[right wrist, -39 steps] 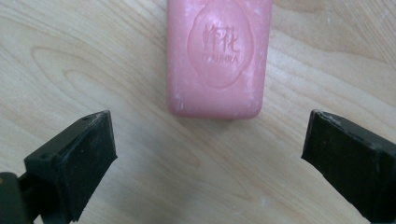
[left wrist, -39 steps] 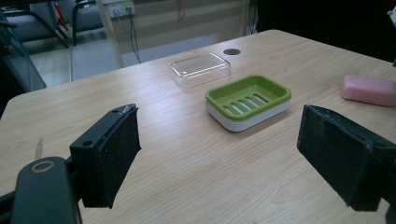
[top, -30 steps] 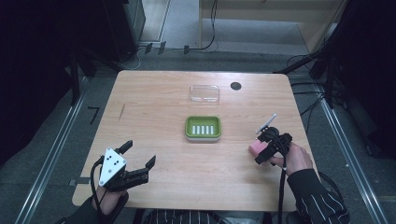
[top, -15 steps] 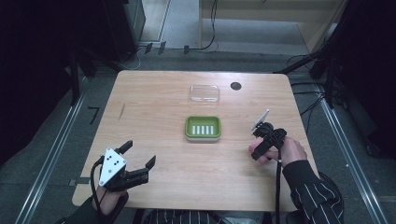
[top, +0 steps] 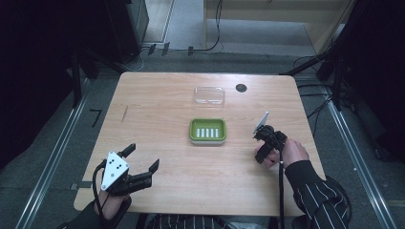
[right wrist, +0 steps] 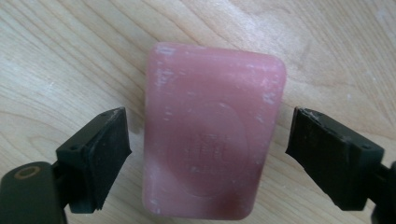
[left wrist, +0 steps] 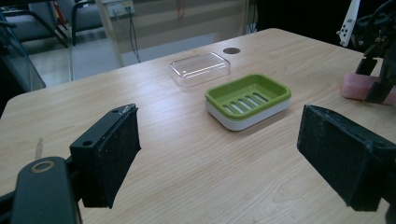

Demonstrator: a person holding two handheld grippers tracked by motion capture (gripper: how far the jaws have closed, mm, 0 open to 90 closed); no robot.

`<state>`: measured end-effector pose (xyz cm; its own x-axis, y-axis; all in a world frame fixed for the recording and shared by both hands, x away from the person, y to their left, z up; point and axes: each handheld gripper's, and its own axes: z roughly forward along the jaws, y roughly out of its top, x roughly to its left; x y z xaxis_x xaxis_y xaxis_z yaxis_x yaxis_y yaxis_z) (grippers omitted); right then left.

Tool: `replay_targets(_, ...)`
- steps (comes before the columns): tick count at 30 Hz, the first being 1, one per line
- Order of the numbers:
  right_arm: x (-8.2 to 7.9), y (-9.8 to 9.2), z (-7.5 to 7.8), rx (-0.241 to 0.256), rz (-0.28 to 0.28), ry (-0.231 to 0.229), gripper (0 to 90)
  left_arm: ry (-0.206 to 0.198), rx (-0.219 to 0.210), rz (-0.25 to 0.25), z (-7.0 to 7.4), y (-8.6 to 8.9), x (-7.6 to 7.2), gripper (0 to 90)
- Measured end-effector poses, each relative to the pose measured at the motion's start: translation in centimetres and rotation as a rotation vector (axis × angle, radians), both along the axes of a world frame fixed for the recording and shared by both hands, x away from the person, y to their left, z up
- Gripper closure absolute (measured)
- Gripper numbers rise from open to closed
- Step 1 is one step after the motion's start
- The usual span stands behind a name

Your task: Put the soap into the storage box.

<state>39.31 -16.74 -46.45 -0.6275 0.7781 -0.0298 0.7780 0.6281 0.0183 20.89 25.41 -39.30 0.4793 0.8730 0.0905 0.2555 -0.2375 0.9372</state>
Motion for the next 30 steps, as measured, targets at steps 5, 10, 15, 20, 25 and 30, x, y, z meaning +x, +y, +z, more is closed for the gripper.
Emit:
replay_targets(5,-0.01,0.15,-0.05,-0.004,0.002,0.007,17.9,0.0,0.0,-0.001,0.0,-0.02,-0.01,13.3)
replay_targets(10,-0.07,0.28,0.0,-0.012,0.004,-0.005,22.6,-0.001,0.001,-0.001,0.0,-0.01,-0.01,13.3)
replay_targets(15,-0.14,0.4,-0.19,-0.022,0.001,0.001,24.8,-0.002,-0.001,-0.001,0.0,0.01,-0.02,13.3)
replay_targets(20,-0.16,0.42,-0.29,-0.03,-0.003,0.002,30.7,-0.002,-0.001,-0.001,0.0,0.0,-0.03,13.3)
replay_targets(25,-0.19,0.41,-0.23,-0.023,0.002,0.003,33.9,-0.003,0.0,0.0,-0.01,-0.02,-0.03,13.3)
replay_targets(30,-0.18,0.32,-0.24,-0.016,-0.001,0.008,34.6,-0.004,-0.001,0.0,-0.01,-0.03,-0.03,13.3)
